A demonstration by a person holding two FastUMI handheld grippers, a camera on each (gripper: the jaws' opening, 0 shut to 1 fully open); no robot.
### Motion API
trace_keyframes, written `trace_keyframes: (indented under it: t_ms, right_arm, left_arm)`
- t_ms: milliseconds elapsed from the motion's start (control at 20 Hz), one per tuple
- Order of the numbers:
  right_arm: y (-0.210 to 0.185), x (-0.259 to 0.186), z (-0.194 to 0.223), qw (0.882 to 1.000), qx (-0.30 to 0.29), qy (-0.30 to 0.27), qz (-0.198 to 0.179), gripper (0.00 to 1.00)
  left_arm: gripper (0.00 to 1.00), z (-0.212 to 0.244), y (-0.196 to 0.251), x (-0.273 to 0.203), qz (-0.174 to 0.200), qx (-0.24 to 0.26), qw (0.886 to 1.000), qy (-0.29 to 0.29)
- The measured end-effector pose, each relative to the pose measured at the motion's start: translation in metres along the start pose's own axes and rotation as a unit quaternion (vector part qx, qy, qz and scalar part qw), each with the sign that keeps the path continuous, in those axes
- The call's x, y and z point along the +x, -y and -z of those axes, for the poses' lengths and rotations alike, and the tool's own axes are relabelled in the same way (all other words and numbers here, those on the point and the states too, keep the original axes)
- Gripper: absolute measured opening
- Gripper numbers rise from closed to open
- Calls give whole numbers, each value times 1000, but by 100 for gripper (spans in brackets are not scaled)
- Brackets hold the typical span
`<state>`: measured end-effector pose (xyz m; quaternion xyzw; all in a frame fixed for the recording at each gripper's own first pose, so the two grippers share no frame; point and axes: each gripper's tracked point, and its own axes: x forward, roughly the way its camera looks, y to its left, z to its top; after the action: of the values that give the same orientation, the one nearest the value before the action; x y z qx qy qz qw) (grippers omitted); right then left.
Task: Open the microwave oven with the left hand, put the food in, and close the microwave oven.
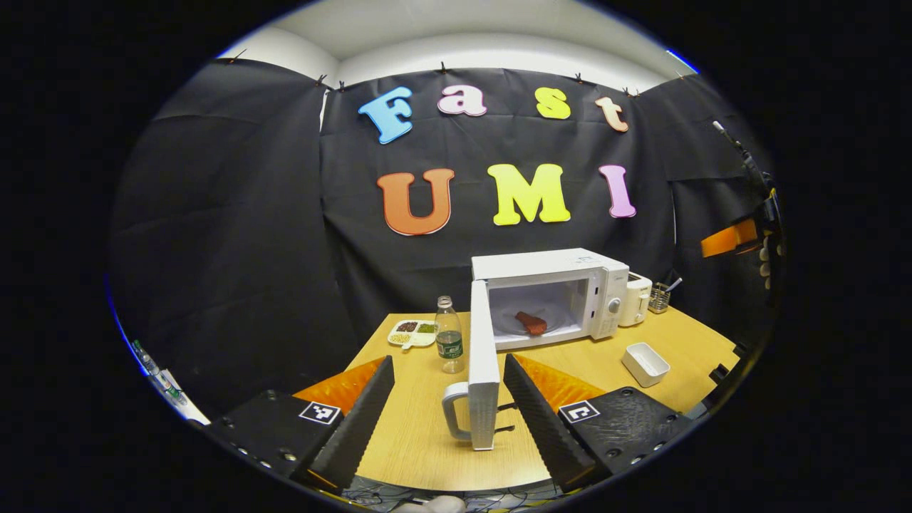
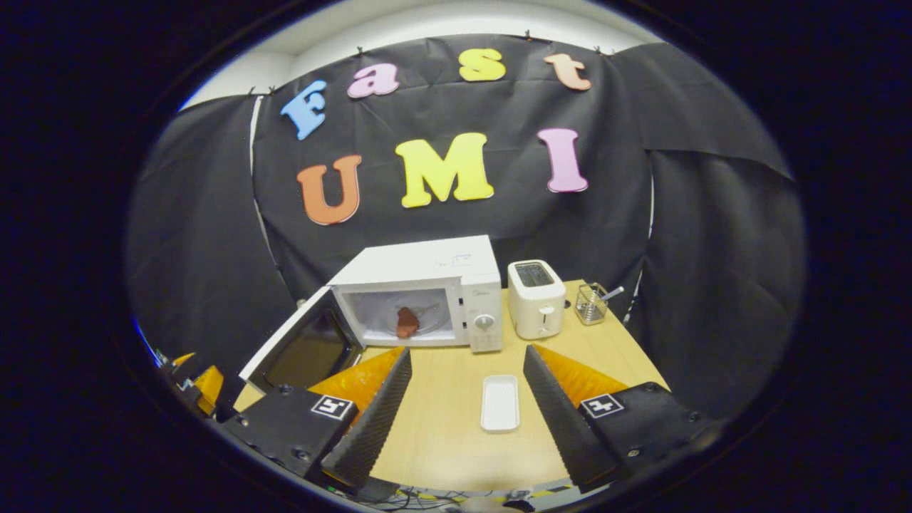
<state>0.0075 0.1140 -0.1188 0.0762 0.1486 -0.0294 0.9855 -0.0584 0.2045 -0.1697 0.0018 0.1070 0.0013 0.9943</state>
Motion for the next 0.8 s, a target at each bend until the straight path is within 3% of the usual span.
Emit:
trace_keyframes:
  t_ms: [100,150,200,250,300,350,400,450,500,550,600,800]
  right_arm:
    - [11,-14,-6,1000,-5,15,14,100]
    - [16,-19,-8,1000,-8,23,20,90]
    - [19,-24,-11,999,-11,28,25,100]
    - [22,-28,-14,999,-16,32,28,100]
    - [23,-31,-17,999,-19,35,30,90]
    - [25,-35,-18,998,-23,39,31,100]
    - [25,-38,-21,998,-26,43,30,100]
    - [25,-39,-22,998,-27,45,32,100]
    - [27,-39,-24,998,-28,45,31,100]
    - [27,-40,-23,998,-29,42,32,91]
    - [29,-42,-23,998,-30,41,32,100]
    - [43,-46,-24,998,-25,38,41,100]
  left_arm:
    - [95,7,-7,6,-4,0,1000,-6]
    - [95,8,-10,10,-4,-1,1000,-7]
    - [95,9,-11,14,-4,-1,1000,-6]
    - [93,10,-16,17,-12,-2,1000,-9]
    - [70,16,-22,19,-21,-6,1000,-18]
    - [46,18,-27,20,-29,-8,999,-17]
    - [23,22,-30,24,-32,-17,999,-16]
    - [0,26,-15,26,-5,-25,999,-18]
    - [2,26,-13,26,-10,-22,1000,-11]
    - [0,30,-19,31,-8,-16,1000,-15]
    - [0,37,-15,37,-5,-12,1000,-21]
    - [0,57,-15,50,-4,0,999,-33]
